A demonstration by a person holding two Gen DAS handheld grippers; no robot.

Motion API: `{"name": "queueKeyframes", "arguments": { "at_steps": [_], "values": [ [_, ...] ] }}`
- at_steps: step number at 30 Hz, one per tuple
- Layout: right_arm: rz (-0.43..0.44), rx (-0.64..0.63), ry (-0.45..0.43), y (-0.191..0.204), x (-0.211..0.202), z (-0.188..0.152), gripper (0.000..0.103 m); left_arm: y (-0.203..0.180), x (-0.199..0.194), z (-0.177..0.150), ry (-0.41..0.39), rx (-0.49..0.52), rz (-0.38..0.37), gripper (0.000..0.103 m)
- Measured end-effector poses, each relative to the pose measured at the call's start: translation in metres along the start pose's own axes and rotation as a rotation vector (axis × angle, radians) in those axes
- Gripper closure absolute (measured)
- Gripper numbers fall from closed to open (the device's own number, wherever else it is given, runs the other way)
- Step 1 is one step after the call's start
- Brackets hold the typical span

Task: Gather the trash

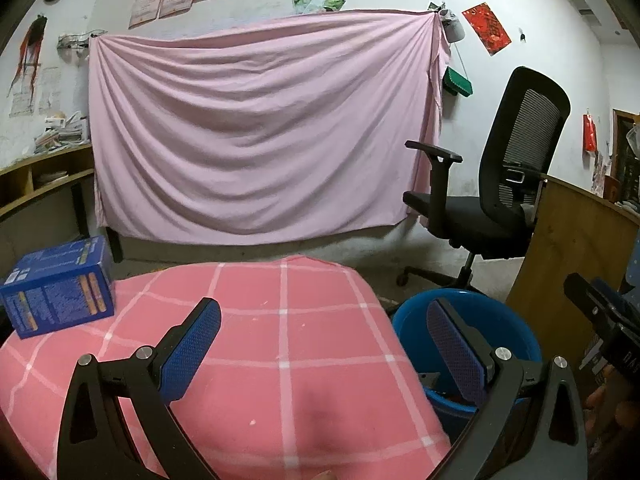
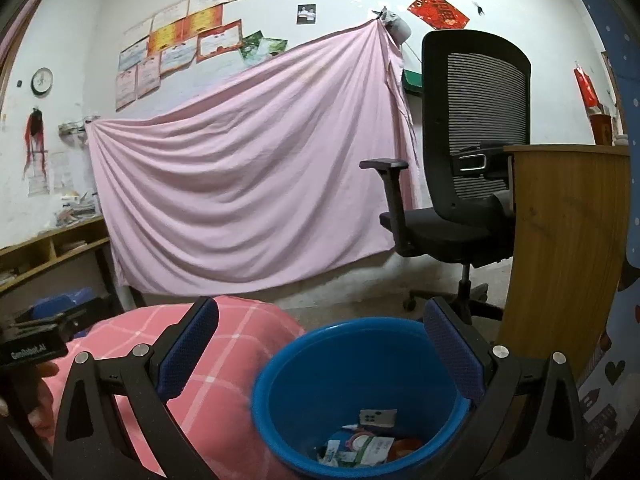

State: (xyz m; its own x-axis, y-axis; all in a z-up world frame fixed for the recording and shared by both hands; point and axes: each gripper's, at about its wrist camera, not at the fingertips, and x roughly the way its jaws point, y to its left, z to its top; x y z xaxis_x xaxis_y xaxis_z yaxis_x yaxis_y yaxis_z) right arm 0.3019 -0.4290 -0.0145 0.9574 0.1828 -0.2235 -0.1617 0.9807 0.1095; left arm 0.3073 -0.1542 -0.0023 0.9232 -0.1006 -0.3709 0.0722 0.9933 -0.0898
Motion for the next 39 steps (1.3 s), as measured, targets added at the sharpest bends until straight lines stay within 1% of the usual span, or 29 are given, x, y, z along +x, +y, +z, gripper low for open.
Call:
{"name": "queueKeyframes", "arguments": {
  "at_steps": [4,8,13,20,29,32,39],
  "values": [
    [-0.002,-0.005,-0.008,0.008,-0.009,0.000,0.000,0.005,-0.013,-0.001,-0.002,-0.001,0.010,0.002],
    [-0.007,-0.006,-0.021,0.014,-0.019,0.001,0.000,0.011,-0.031,0.000,-0.021,0.018,0.019,0.002],
    [-0.019,-0.013,-0.037,0.024,-0.034,0.004,0.000,0.020,-0.053,0.001,-0.038,0.016,0.018,0.002],
    [-0.016,-0.024,-0.035,0.044,-0.056,0.003,0.000,0.035,-0.087,-0.003,-0.054,0.009,0.021,0.002],
    [-0.020,-0.018,-0.025,0.073,-0.091,-0.002,0.000,0.054,-0.134,-0.018,-0.046,-0.018,0.021,0.002],
    [-0.030,-0.009,-0.020,0.082,-0.103,-0.006,0.000,0.060,-0.145,-0.026,-0.039,-0.023,0.022,0.002],
    [-0.064,-0.038,0.017,0.106,-0.127,-0.020,0.000,0.068,-0.167,-0.048,-0.019,-0.029,0.028,0.002]
  ]
}}
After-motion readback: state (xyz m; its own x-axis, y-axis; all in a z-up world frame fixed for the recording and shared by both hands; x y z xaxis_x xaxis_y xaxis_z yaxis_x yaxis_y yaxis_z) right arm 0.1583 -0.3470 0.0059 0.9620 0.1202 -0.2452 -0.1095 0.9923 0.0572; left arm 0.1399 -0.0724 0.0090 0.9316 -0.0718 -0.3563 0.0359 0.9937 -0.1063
